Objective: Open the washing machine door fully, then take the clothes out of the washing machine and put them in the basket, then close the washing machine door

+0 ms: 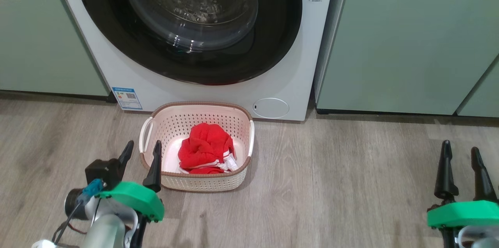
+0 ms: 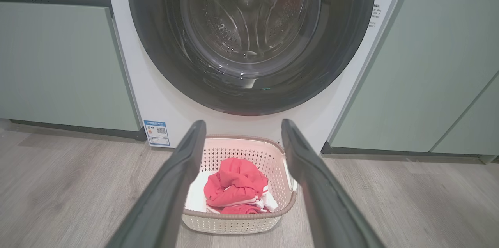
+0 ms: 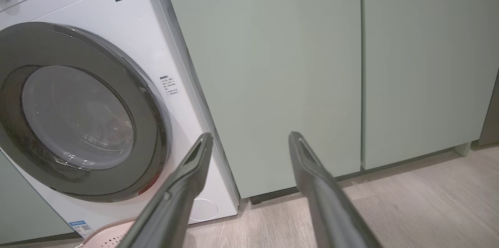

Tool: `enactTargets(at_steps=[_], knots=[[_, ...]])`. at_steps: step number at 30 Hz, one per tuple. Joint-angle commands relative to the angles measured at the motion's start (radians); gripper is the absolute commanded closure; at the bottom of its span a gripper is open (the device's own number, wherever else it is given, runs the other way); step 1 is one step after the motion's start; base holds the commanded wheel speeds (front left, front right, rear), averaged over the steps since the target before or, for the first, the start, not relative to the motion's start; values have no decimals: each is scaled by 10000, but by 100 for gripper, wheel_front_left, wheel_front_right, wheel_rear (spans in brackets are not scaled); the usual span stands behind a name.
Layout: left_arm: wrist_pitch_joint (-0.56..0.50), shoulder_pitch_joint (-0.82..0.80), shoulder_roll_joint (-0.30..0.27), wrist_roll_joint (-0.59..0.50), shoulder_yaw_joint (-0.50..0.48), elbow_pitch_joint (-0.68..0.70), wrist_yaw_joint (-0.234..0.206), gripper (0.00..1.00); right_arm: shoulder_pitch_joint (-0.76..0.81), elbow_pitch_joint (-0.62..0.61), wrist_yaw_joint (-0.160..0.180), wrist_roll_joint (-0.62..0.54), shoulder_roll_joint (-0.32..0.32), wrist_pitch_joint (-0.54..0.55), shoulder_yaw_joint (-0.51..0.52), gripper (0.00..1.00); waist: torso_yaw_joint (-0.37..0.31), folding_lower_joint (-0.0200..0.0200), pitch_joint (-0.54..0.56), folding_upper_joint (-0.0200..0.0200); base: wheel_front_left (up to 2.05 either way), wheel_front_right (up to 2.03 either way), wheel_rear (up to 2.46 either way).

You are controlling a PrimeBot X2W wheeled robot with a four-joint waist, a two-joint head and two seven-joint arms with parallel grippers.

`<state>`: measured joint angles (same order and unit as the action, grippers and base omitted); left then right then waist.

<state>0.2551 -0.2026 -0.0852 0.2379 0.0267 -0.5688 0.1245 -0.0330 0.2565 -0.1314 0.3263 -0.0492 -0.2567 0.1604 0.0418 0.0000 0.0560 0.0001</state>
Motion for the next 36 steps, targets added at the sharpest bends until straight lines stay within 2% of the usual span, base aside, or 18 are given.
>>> enactTargets(at_steps=[1,36], knots=[[67,-495,-104,-96,-296,218,61,0,-132,-399,7,-63,-47,-51,-173,0,-12,0,17,-1,0,0,0],[67,-760,7,-56,-438,-45,61,0,-49,-315,7,-23,-11,-51,-374,0,-73,0,-73,-1,0,0,0]])
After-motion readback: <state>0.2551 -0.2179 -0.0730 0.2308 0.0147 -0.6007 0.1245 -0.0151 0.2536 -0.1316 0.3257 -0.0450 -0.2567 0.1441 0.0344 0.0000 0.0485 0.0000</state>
